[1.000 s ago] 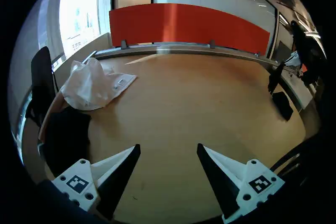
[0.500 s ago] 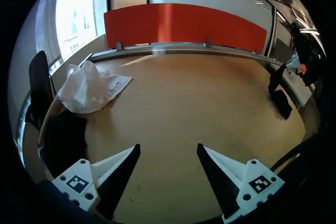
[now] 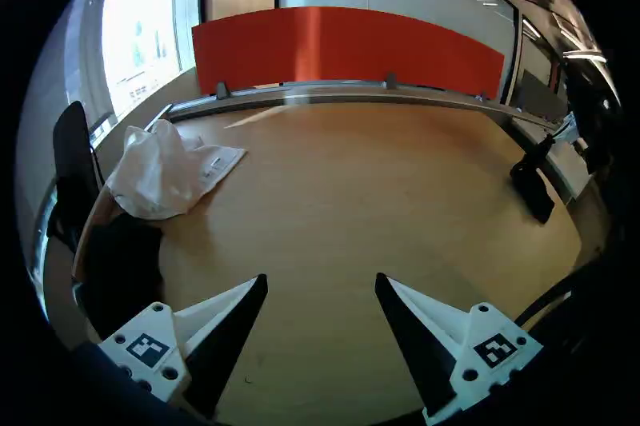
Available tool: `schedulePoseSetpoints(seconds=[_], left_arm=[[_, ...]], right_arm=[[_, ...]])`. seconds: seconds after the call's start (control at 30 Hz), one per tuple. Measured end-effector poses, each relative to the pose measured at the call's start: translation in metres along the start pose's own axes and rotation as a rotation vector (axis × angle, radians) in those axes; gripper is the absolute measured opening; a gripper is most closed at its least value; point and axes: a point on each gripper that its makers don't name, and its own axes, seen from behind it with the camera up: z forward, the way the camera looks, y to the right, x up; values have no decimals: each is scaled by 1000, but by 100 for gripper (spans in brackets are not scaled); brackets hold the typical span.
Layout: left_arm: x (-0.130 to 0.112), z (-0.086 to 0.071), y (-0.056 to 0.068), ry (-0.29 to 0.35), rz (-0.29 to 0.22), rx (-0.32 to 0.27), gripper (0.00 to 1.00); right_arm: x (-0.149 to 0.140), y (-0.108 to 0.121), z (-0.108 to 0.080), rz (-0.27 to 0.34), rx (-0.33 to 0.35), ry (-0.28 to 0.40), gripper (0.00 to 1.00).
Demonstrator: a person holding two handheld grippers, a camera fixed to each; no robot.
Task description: Fold towel
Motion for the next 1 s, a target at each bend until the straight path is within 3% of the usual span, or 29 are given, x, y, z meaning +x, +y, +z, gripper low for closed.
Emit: schedulePoseSetpoints(seconds=[0.5,1.0], left_arm=[[-2,-4,1,-2,11,2,100],[-6,-6,-3,-12,20,15,100]], right_arm=[[-70,-13,7,62,-2,-83,5],[-139,-28,29,168,-15,-194,5]])
